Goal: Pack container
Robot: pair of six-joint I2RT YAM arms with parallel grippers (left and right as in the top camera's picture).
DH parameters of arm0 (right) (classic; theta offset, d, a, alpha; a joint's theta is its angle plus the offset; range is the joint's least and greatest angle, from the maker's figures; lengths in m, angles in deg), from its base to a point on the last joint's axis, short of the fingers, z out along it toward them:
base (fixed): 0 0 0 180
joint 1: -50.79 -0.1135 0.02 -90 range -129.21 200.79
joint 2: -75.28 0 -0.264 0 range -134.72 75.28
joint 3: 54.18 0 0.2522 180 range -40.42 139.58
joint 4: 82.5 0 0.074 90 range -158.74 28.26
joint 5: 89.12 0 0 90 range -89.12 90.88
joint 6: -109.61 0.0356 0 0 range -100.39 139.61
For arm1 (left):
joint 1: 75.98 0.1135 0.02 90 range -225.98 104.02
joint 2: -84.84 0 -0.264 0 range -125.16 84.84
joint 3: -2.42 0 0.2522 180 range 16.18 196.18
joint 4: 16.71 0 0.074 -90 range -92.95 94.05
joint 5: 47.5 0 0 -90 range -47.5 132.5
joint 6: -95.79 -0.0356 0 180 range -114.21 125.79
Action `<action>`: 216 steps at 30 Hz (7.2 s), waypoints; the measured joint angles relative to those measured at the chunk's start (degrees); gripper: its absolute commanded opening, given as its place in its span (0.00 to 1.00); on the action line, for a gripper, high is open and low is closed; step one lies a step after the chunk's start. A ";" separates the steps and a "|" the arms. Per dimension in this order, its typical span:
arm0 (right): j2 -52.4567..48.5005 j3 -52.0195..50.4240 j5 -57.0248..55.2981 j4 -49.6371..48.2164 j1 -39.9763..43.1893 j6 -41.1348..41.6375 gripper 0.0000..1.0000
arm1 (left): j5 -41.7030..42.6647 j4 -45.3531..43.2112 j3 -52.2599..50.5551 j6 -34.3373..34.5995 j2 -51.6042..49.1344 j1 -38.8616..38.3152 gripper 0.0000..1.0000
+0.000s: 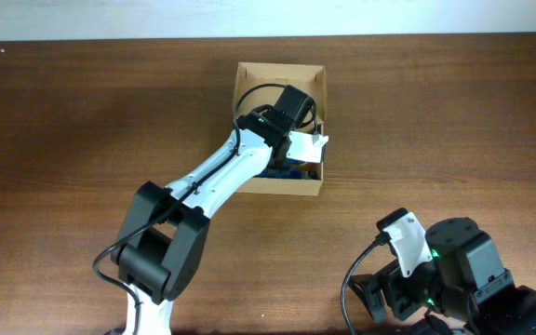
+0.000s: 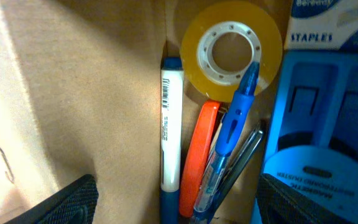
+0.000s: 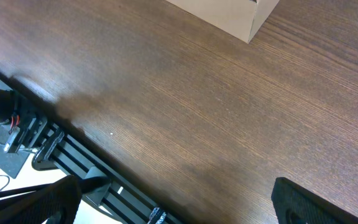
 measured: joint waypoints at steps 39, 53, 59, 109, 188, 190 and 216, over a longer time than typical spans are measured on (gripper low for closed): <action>-1.05 0.04 -6.86 -19.10 -0.02 -1.38 0.66 | 20.55 7.41 0.81 61.94 26.71 24.22 0.02; -36.15 0.09 -7.08 -53.20 18.67 2.45 0.04 | 27.54 -14.19 0.79 73.75 5.31 28.96 0.02; -53.81 0.24 13.25 -69.85 29.49 8.59 0.04 | 31.06 -24.74 0.74 85.05 -3.87 28.96 0.02; -78.25 18.75 56.87 -63.71 27.39 13.66 0.04 | 73.79 -18.71 6.51 82.05 -3.72 33.03 0.02; 2.78 -3.17 9.64 -3.48 16.90 -9.20 0.07 | 33.22 21.64 -14.38 55.93 57.61 24.48 0.27; 7.74 -5.77 9.60 -5.11 16.92 -8.02 0.80 | 33.24 22.43 -14.38 56.00 56.39 24.48 1.00; 9.94 -5.95 9.64 -6.75 16.92 -7.04 0.99 | 31.17 23.45 -14.38 56.22 53.70 24.48 1.00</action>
